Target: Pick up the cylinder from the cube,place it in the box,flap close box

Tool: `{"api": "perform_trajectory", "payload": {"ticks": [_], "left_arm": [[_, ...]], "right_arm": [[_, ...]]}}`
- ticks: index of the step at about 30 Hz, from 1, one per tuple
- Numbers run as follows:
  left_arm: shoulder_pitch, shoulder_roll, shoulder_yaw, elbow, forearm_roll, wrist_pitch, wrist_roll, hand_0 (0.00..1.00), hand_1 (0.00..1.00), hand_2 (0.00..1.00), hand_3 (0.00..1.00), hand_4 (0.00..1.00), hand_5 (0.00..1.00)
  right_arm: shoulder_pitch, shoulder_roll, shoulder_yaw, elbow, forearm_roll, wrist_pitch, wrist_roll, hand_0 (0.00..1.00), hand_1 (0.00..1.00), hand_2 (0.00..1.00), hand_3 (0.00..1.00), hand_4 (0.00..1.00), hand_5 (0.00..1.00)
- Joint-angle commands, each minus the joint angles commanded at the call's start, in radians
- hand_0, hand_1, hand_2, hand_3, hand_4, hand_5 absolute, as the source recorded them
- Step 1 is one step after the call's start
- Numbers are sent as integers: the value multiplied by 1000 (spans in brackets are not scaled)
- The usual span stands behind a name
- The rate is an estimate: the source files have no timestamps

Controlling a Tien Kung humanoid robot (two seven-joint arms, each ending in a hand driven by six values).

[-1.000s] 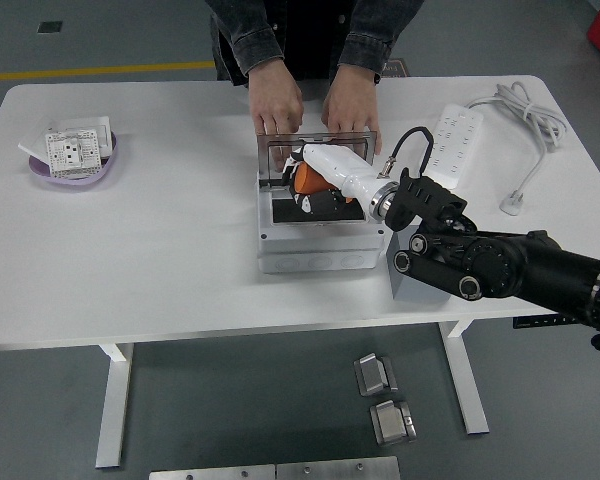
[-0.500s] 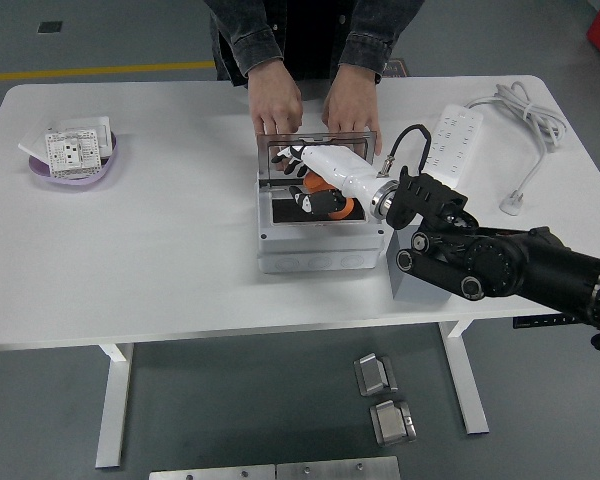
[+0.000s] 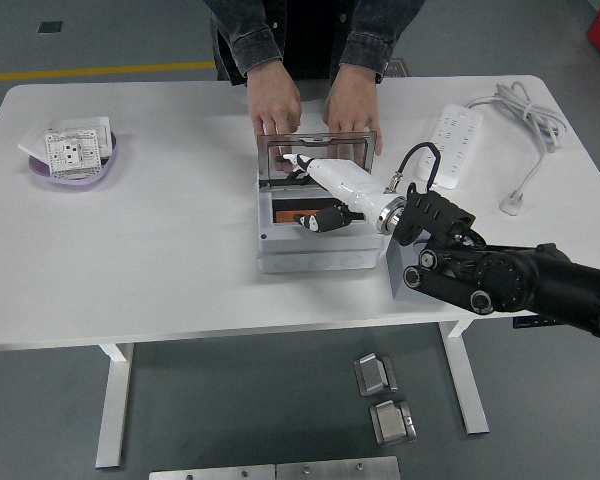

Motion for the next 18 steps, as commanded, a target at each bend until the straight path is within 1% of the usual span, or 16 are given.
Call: {"api": "perform_trajectory", "payload": {"ticks": [3, 4, 6, 7, 11, 14, 18], "left_arm": [[5, -2, 0, 1, -3, 0, 0, 654, 640, 584, 632, 665, 288], [7, -2, 0, 1, -3, 0, 0, 651, 639, 585, 631, 666, 288], [9, -2, -2, 2, -4, 0, 0, 651, 639, 585, 631, 666, 288], [10, -1, -2, 2, -4, 0, 0, 651, 639, 585, 631, 666, 288], [13, 1, -1, 3, -8, 0, -1, 653, 639, 585, 631, 665, 282], [15, 2, 2, 4, -12, 0, -1, 653, 639, 585, 631, 665, 282], [14, 3, 5, 4, -15, 0, -1, 651, 638, 585, 631, 665, 278]], "right_arm": [[-20, -31, 43, 59, -39, 3, -15, 783, 709, 793, 971, 745, 61], [-26, -41, 58, 80, -55, 6, -22, 790, 708, 792, 967, 747, 83], [-32, -66, 88, 120, -87, 18, -38, 790, 708, 792, 967, 747, 83], [-33, -81, 108, 145, -108, 27, -48, 790, 708, 792, 967, 747, 83], [-21, -117, 161, 210, -149, 49, -71, 786, 704, 789, 957, 743, 96], [3, -133, 195, 223, -152, 63, -77, 786, 704, 789, 957, 743, 96], [34, -135, 209, 194, -123, 74, -67, 782, 705, 789, 951, 738, 103]]}}
